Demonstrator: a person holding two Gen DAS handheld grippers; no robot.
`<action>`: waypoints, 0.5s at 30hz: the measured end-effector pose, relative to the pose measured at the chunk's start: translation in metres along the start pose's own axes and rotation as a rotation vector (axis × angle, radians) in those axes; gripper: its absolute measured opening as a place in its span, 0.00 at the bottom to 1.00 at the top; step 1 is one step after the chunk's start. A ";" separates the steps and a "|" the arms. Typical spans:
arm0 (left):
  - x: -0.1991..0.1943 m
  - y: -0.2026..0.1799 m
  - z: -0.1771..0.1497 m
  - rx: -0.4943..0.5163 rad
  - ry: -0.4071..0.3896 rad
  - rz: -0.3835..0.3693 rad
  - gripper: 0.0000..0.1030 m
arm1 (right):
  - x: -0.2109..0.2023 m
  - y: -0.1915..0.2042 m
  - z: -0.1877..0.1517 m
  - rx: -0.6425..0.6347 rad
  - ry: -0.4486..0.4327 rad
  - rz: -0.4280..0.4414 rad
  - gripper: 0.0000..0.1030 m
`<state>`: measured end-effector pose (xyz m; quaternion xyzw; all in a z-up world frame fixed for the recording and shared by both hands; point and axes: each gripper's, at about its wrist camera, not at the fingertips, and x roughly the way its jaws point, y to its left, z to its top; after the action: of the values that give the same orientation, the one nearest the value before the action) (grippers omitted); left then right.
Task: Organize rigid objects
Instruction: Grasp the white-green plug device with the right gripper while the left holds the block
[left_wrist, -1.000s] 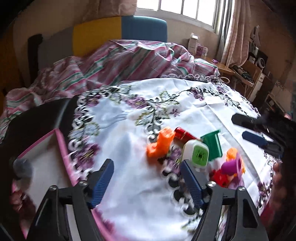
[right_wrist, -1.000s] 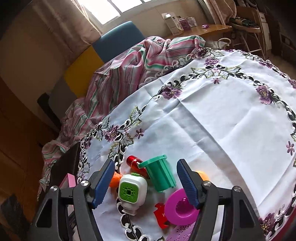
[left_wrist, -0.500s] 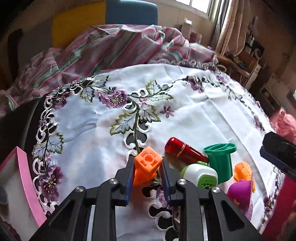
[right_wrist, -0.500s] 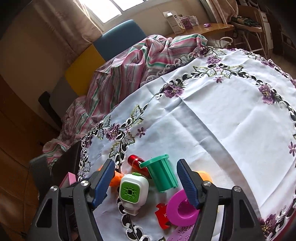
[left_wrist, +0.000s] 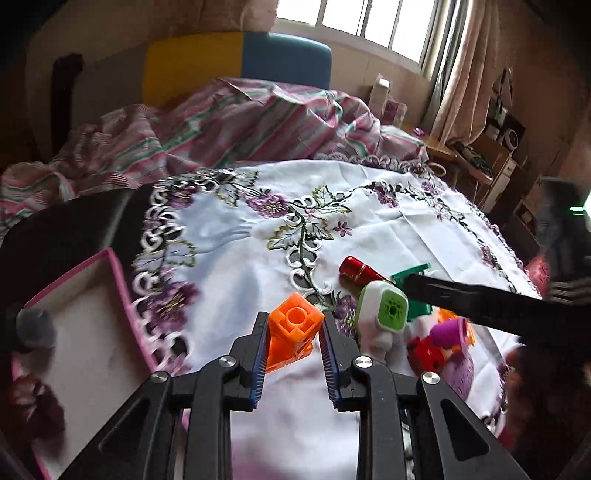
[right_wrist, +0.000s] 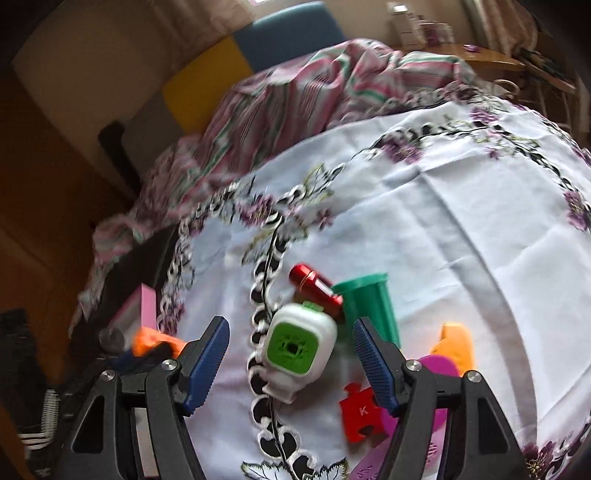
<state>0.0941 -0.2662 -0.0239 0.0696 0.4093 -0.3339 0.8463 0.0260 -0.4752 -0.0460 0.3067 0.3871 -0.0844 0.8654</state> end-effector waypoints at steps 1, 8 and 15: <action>-0.005 0.002 -0.003 -0.002 -0.005 0.003 0.26 | 0.005 0.004 -0.002 -0.021 0.024 -0.007 0.69; -0.043 0.020 -0.026 -0.048 -0.029 0.012 0.26 | 0.028 0.008 -0.009 -0.027 0.117 -0.025 0.71; -0.078 0.046 -0.047 -0.098 -0.062 0.070 0.26 | 0.045 0.012 -0.008 -0.020 0.159 -0.047 0.71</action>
<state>0.0580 -0.1734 -0.0040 0.0322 0.3959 -0.2857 0.8721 0.0561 -0.4569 -0.0772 0.2946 0.4624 -0.0763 0.8328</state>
